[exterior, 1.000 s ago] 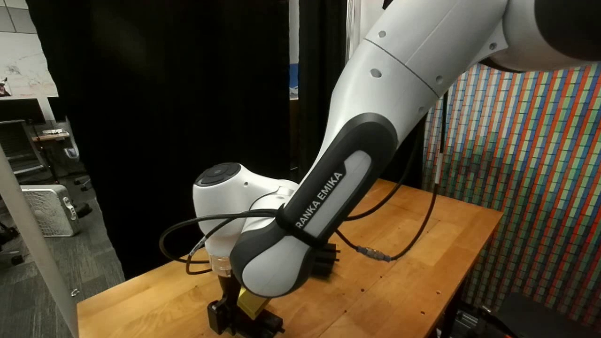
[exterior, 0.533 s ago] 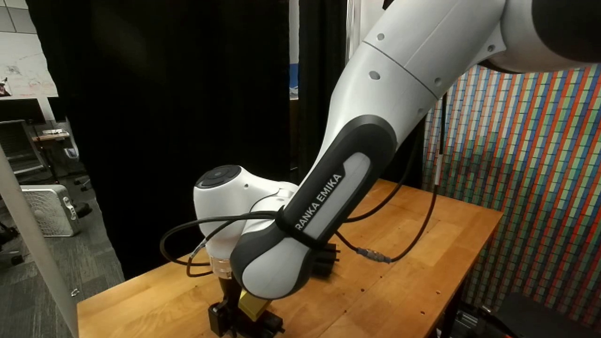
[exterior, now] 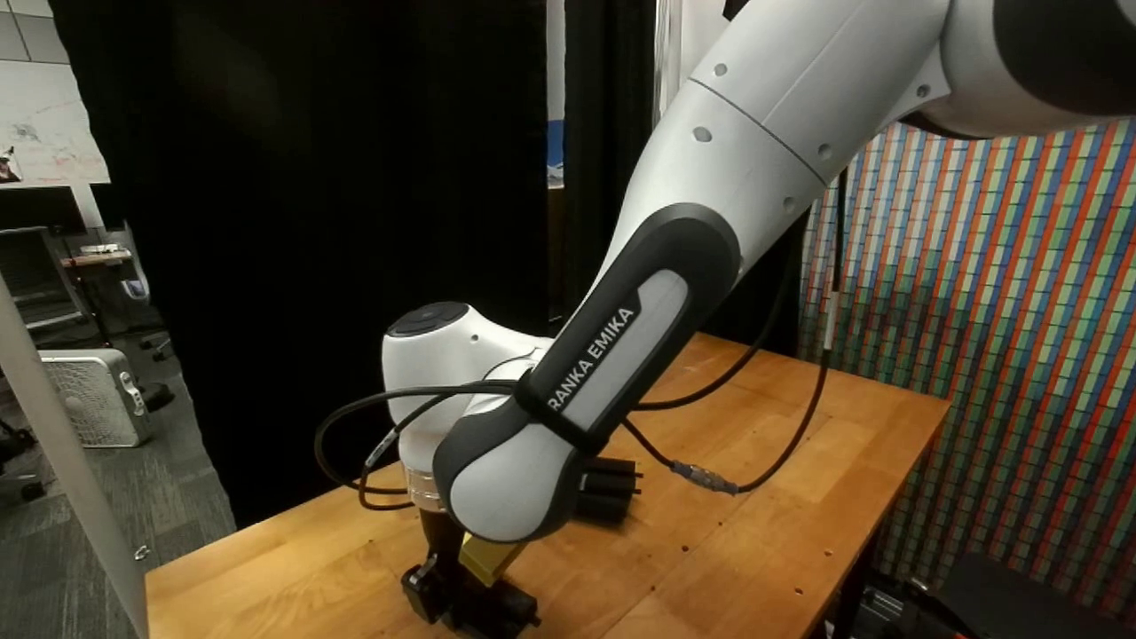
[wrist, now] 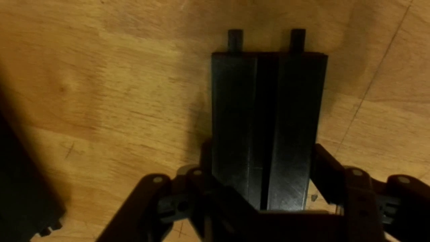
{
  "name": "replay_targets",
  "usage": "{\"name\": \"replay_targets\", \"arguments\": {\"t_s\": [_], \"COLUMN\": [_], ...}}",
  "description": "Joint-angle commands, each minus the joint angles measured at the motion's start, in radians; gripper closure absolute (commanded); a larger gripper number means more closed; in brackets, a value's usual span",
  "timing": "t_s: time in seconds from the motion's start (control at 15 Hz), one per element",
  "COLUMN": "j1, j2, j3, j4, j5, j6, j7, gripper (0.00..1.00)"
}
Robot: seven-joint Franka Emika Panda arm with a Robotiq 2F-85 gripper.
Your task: Arrange the black objects together
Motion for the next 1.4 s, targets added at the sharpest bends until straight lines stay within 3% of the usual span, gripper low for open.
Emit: {"name": "replay_targets", "arguments": {"t_s": [0.0, 0.73, 1.0, 1.33], "j1": [-0.057, -0.093, -0.136, -0.195], "j2": [0.004, -0.186, -0.265, -0.314], "j3": [0.045, 0.075, 0.113, 0.114], "j4": [0.007, -0.008, -0.009, -0.035], "j5": [0.064, 0.076, 0.1, 0.07], "j6": [-0.016, -0.226, -0.296, -0.297], "j7": [-0.083, -0.105, -0.243, -0.452], "gripper": [0.55, 0.55, 0.55, 0.55]}}
